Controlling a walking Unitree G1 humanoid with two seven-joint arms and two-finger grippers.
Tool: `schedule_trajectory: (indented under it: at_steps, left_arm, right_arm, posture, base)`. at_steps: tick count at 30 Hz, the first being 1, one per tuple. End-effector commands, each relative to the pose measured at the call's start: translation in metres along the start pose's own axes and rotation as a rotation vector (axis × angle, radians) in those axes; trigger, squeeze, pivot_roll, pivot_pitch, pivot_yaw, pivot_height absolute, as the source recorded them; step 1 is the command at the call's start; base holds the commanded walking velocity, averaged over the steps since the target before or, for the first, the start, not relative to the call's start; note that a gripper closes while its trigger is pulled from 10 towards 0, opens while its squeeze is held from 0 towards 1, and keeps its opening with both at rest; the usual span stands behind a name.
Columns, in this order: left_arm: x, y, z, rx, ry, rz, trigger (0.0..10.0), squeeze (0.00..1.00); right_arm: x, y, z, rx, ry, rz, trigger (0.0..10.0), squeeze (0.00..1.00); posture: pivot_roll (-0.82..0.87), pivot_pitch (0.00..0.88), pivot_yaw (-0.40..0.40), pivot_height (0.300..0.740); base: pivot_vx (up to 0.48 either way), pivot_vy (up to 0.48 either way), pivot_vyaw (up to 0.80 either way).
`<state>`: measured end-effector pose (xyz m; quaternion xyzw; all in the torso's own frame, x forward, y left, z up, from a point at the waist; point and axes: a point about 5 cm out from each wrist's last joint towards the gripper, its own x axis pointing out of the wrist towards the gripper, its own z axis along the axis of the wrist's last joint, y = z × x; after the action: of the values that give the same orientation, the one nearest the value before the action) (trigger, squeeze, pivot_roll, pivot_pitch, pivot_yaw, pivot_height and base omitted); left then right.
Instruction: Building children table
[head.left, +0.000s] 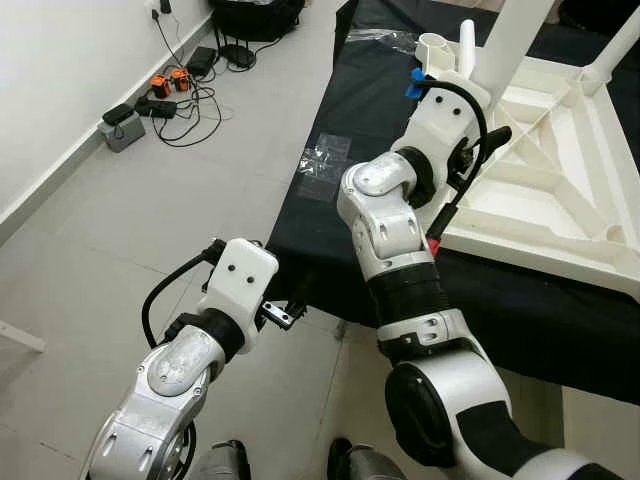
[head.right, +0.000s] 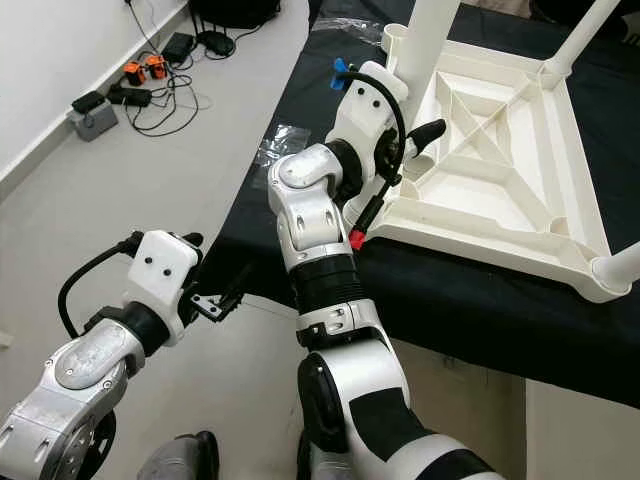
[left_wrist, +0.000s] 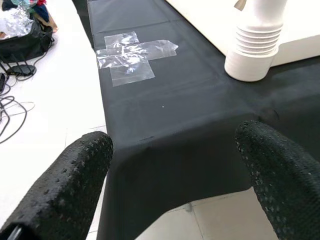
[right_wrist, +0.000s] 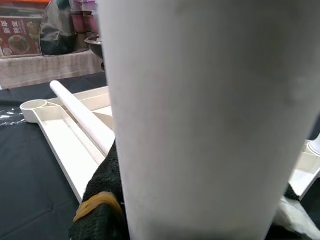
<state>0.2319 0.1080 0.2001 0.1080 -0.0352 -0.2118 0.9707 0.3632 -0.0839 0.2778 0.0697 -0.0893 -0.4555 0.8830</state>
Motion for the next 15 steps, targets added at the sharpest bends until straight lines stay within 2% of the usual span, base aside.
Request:
schedule_trajectory:
  at_steps: [1,2,3,7,15]
  left_arm:
    - [0.001,-0.002,-0.002,0.005,0.004,-0.008,10.0,0.0]
    - [0.001,-0.002,-0.002,0.005,0.004,-0.008,10.0,0.0]
    - [0.0,-0.001,-0.001,0.006,0.003,-0.008,10.0,0.0]
    - [0.0,-0.001,-0.001,0.008,0.002,-0.007,10.0,0.0]
    - [0.001,0.0,-0.001,0.009,0.0,-0.007,10.0,0.0]
  right_arm:
    - [-0.015,-0.008,-0.06,-0.148,0.262,-0.006,10.0,0.0]
    - [-0.015,-0.008,-0.06,-0.148,0.262,-0.006,10.0,0.0]
    - [-0.014,-0.013,-0.074,-0.183,0.31,-0.016,10.0,0.0]
    - [-0.013,-0.015,-0.08,-0.201,0.33,-0.017,10.0,0.0]
    - [-0.013,-0.011,-0.076,-0.191,0.31,0.008,10.0,0.0]
  posture:
    - [0.09,0.212,-0.08,0.74]
    - [0.09,0.212,-0.08,0.74]
    - [0.09,0.214,-0.08,0.74]
    - [0.09,0.217,-0.08,0.74]
    - [0.09,0.218,-0.078,0.74]
  base:
    - [0.0,0.0,0.0]
    - [0.0,0.0,0.0]
    - [0.0,0.0,0.0]
    - [0.0,0.0,0.0]
    - [0.0,0.0,0.0]
